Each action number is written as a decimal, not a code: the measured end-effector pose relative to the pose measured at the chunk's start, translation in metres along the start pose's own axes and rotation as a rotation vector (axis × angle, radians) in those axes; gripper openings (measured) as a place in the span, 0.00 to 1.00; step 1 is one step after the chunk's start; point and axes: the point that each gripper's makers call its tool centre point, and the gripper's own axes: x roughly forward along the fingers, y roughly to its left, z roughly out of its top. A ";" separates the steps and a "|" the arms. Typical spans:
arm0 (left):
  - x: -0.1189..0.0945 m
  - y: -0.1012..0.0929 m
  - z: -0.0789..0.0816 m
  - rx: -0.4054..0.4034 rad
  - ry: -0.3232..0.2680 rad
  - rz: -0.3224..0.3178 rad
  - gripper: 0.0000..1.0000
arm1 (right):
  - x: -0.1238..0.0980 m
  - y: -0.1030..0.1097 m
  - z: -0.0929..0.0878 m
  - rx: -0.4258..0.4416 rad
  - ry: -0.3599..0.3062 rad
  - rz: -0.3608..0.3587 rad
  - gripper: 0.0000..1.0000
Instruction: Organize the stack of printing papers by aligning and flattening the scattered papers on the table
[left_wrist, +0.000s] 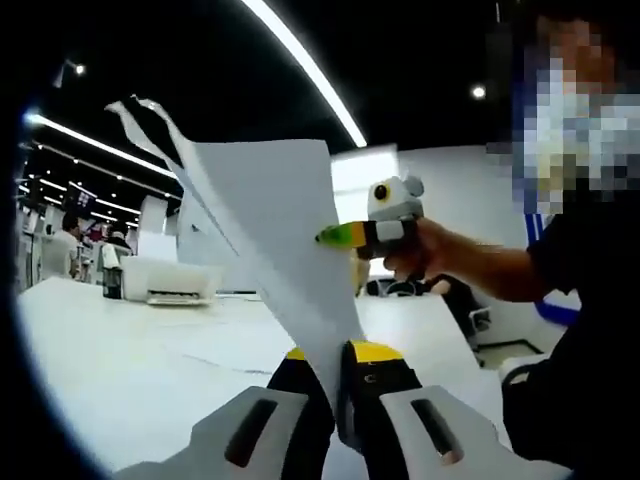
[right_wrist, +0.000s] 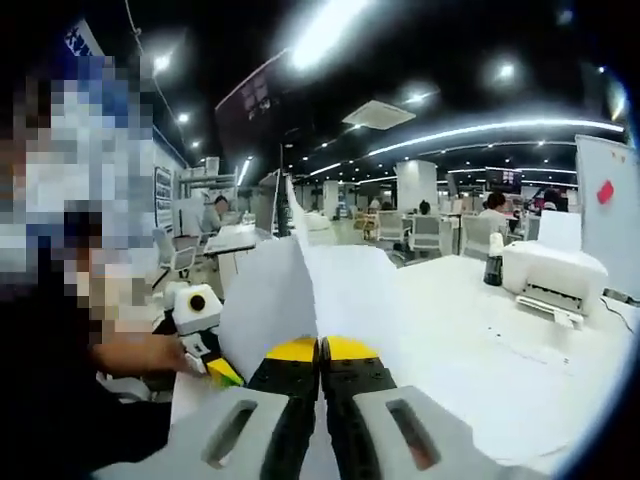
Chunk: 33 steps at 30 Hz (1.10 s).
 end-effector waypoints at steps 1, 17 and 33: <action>-0.001 0.000 0.001 0.001 -0.005 0.000 0.07 | -0.001 -0.001 0.001 -0.005 -0.004 -0.005 0.00; -0.003 -0.001 0.012 -0.003 -0.061 0.004 0.06 | -0.063 -0.014 0.017 -0.046 -0.106 -0.158 0.18; -0.003 0.003 0.011 -0.031 -0.068 0.022 0.06 | -0.108 -0.020 0.003 -0.014 -0.125 -0.255 0.19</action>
